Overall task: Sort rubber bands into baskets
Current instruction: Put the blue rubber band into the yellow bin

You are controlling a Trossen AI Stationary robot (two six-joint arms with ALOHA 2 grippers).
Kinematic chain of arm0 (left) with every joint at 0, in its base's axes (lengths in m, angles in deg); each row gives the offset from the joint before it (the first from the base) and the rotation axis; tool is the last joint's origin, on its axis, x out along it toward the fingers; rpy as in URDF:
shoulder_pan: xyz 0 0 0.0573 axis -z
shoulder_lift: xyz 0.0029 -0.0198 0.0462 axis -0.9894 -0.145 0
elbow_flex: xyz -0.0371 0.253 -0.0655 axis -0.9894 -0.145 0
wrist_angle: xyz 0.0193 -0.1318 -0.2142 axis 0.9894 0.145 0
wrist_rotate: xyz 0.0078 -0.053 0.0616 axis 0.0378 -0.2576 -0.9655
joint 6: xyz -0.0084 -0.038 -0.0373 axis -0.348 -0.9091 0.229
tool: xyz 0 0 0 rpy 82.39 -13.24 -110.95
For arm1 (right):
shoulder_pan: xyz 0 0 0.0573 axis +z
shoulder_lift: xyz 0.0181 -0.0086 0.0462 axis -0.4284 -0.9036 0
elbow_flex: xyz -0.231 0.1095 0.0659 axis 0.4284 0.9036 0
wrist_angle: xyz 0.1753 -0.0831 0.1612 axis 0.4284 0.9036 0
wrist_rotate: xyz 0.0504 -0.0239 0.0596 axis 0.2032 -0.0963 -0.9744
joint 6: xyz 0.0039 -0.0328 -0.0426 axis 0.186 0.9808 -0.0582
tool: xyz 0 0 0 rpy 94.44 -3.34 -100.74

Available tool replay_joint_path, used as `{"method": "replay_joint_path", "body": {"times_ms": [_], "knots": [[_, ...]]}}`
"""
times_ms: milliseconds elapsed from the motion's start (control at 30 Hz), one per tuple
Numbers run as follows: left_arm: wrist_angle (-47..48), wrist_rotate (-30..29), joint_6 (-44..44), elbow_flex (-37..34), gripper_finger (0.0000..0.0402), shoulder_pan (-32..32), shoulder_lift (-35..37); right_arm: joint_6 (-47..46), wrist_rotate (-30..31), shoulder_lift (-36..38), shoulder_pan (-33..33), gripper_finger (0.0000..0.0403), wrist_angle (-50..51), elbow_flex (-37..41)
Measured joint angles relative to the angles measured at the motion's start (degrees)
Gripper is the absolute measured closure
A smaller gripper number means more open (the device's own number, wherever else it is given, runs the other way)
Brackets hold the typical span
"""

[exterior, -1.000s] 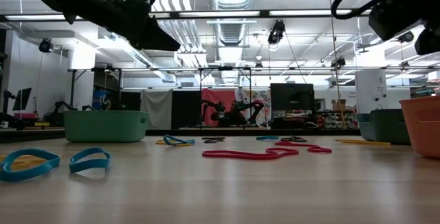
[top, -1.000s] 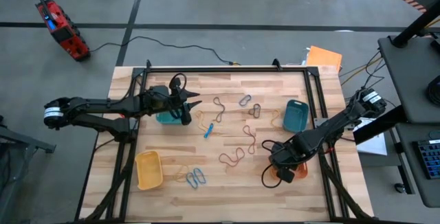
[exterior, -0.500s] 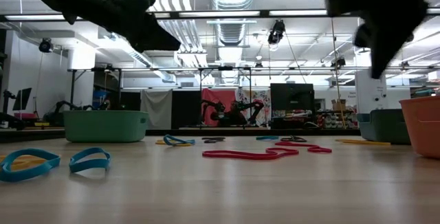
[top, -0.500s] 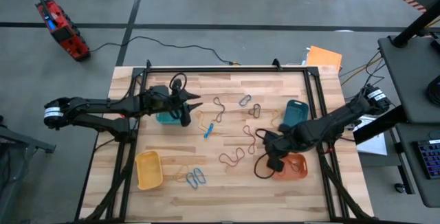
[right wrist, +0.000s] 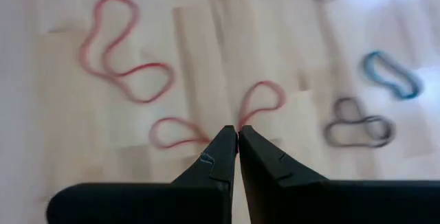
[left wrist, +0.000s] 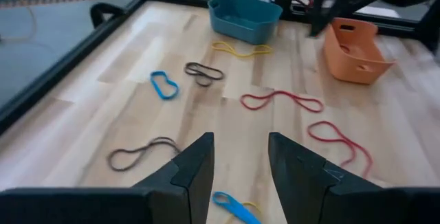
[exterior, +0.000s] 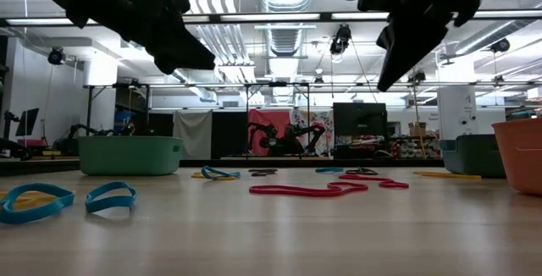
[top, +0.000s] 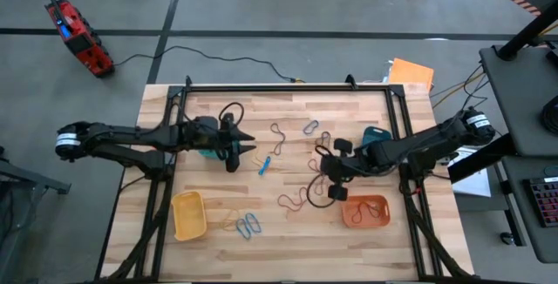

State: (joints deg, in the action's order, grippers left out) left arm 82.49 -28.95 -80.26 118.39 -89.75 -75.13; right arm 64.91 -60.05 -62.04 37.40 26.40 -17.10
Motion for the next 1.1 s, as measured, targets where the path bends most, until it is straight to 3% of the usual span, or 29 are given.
{"method": "replay_joint_path", "body": {"times_ms": [267, 567, 833, 1100], "knots": [[2.54, -0.49, -8.00, 0.00, 0.0279, 1.66, -0.82, 7.83, 1.65, 0.00, -4.78, 0.0390, -1.56, 0.00], [3.37, -1.05, -12.65, 0.33, 0.0295, 4.38, -8.27, 11.77, 3.49, 0.00, -8.06, 0.0390, -1.58, 0.00], [13.38, -2.96, -13.72, 7.65, 0.0298, 5.75, -19.82, 14.09, 3.46, 0.02, -8.79, 0.0390, -2.83, 0.00], [20.59, -8.62, -12.99, 15.30, 0.0298, 7.79, -27.89, 14.04, 3.14, 0.02, -8.77, 0.0390, -2.80, 0.00]]}}
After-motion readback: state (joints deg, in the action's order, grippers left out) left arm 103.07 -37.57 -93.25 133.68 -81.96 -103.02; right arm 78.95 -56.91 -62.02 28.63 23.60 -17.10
